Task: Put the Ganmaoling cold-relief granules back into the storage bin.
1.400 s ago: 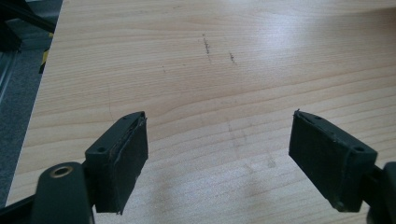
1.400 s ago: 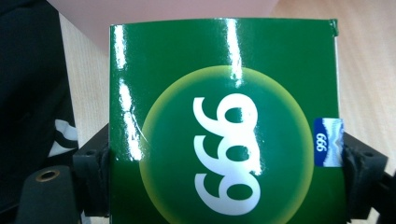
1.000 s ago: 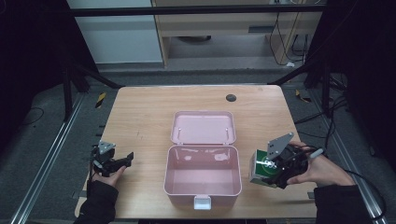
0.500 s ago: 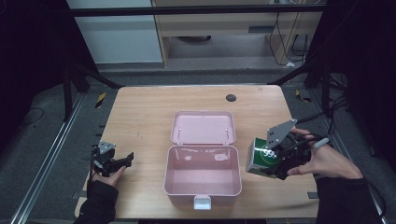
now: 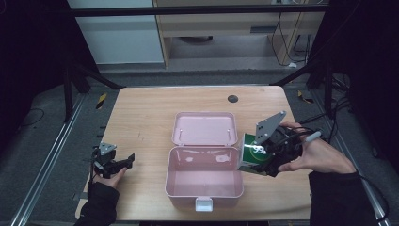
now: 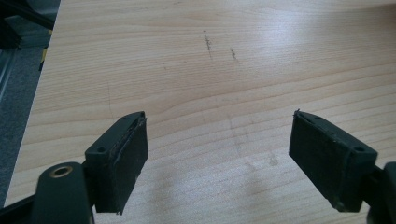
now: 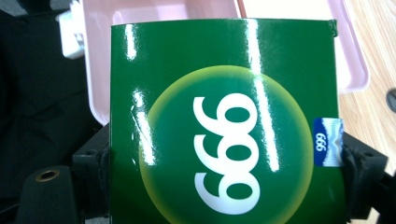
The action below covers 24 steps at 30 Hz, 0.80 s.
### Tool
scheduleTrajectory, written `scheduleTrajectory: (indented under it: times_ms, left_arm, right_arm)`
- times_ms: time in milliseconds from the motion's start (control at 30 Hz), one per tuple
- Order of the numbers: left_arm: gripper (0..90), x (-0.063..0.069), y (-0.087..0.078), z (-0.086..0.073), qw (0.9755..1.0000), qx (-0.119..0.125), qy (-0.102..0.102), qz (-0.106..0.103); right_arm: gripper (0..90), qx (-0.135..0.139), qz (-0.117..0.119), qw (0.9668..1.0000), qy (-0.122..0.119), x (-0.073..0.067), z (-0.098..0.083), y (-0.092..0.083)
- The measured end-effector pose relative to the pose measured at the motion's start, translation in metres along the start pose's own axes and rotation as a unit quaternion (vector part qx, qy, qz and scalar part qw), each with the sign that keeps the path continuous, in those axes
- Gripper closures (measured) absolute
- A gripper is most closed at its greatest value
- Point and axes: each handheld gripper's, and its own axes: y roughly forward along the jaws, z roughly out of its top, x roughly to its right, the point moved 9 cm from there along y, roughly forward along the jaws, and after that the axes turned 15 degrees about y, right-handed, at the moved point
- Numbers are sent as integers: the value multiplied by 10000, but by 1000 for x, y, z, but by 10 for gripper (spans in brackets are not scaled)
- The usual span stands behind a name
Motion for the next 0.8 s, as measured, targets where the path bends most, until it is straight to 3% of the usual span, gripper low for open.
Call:
scheduleTrajectory:
  times_ms: [433,800]
  left_arm:
    - [189,0,0,0,10000,6,1,3]
    - [189,-1,-1,0,10000,7,-4,9]
  right_arm:
    - [162,111,142,9997,-172,-11,28,9]
    - [161,188,243,9991,-276,-20,48,28]
